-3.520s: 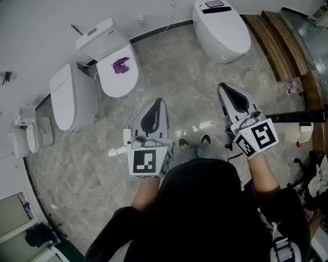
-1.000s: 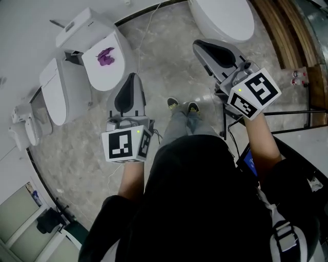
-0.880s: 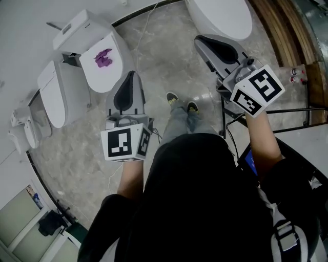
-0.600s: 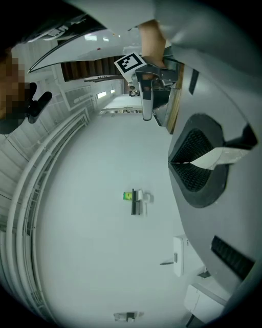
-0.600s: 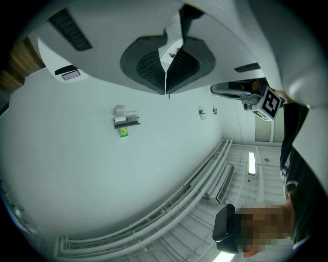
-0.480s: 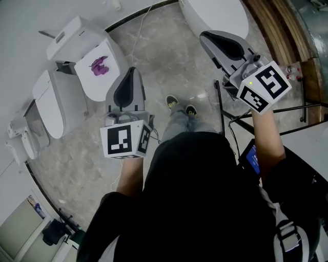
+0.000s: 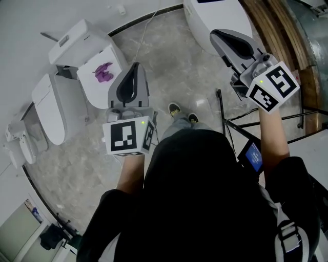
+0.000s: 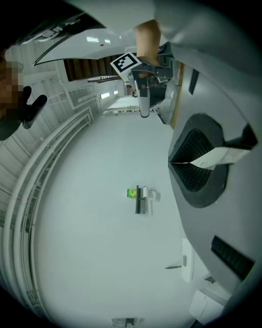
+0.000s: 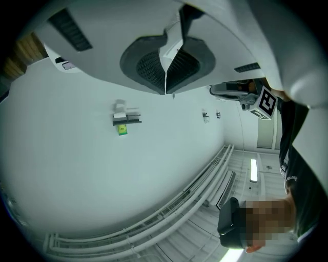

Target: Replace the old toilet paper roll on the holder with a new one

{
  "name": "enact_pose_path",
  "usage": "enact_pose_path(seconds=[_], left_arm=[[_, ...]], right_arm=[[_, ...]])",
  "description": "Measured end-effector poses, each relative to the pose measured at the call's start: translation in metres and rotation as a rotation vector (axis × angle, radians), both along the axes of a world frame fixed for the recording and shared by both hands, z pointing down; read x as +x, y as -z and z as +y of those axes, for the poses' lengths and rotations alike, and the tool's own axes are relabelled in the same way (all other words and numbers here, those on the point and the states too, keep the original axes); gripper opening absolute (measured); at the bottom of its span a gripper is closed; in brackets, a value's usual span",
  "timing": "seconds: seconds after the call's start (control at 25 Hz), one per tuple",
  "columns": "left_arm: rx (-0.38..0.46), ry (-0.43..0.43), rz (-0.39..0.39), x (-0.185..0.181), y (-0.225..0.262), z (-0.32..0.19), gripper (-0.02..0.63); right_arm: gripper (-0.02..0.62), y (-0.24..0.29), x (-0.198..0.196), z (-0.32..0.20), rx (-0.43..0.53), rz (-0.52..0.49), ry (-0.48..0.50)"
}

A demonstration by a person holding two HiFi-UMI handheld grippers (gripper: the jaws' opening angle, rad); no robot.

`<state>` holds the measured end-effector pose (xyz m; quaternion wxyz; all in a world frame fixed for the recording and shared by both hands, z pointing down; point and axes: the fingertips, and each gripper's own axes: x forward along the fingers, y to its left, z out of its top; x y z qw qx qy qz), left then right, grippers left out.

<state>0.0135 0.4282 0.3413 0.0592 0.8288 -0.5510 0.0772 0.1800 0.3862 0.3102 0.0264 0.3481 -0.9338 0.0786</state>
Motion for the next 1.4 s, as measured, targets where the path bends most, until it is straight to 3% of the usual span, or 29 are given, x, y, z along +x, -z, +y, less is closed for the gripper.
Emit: enact_pose_path(seconds=[0.84, 1.4], left_arm=[[-0.026, 0.039, 0.039, -0.049, -0.008, -0.038, 0.023], [-0.021, 0.031, -0.006, -0.021, 0.003, -0.116, 0.023]], right_arm=[[0.02, -0.015, -0.05, -0.033, -0.016, 0.027, -0.004], [0.02, -0.02, -0.033, -0.107, -0.016, 0.001, 0.027]])
